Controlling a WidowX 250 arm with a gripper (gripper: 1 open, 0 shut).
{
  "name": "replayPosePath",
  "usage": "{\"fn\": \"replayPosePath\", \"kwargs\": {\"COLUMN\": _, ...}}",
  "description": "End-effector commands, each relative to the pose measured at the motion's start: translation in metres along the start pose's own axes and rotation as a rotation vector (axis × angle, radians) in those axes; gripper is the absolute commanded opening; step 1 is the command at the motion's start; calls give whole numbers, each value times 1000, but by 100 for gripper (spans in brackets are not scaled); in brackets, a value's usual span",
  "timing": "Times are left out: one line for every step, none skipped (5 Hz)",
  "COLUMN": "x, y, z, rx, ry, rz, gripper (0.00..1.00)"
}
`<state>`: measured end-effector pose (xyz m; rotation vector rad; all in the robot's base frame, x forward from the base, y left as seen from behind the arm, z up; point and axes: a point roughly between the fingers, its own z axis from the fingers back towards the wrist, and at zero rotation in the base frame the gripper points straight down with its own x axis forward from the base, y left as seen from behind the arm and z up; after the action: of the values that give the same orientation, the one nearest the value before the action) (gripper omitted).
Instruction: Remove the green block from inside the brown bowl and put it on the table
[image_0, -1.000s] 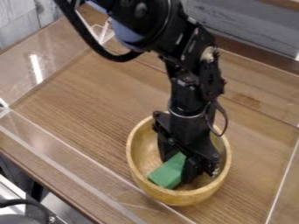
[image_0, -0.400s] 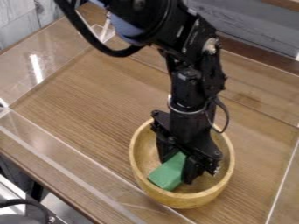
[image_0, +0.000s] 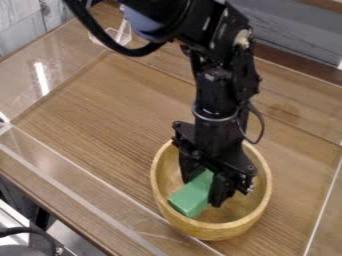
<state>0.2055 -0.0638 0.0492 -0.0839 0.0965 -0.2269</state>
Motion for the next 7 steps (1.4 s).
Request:
{"fn": "replayPosePath", "kwargs": {"x": 7, "y": 0, "z": 20, "rx": -12, "ry": -54, "rz": 11, "gripper": 0}}
{"fn": "replayPosePath", "kwargs": {"x": 6, "y": 1, "z": 31, "rx": -17, "ry": -60, "rz": 22, "gripper": 0}}
{"fn": "replayPosePath", "kwargs": {"x": 6, "y": 1, "z": 38, "rx": -20, "ry": -68, "rz": 29, "gripper": 0}}
{"fn": "replayPosePath", "kwargs": {"x": 6, "y": 0, "z": 43, "rx": -26, "ry": -76, "rz": 34, "gripper": 0}}
{"fn": "replayPosePath", "kwargs": {"x": 3, "y": 3, "z": 55, "rx": -34, "ry": -87, "rz": 39, "gripper": 0}}
{"fn": "replayPosePath", "kwargs": {"x": 1, "y": 15, "z": 89, "rx": -24, "ry": -115, "rz": 79, "gripper": 0}}
{"fn": "replayPosePath", "kwargs": {"x": -1, "y": 44, "z": 136, "rx": 3, "ry": -155, "rz": 181, "gripper": 0}}
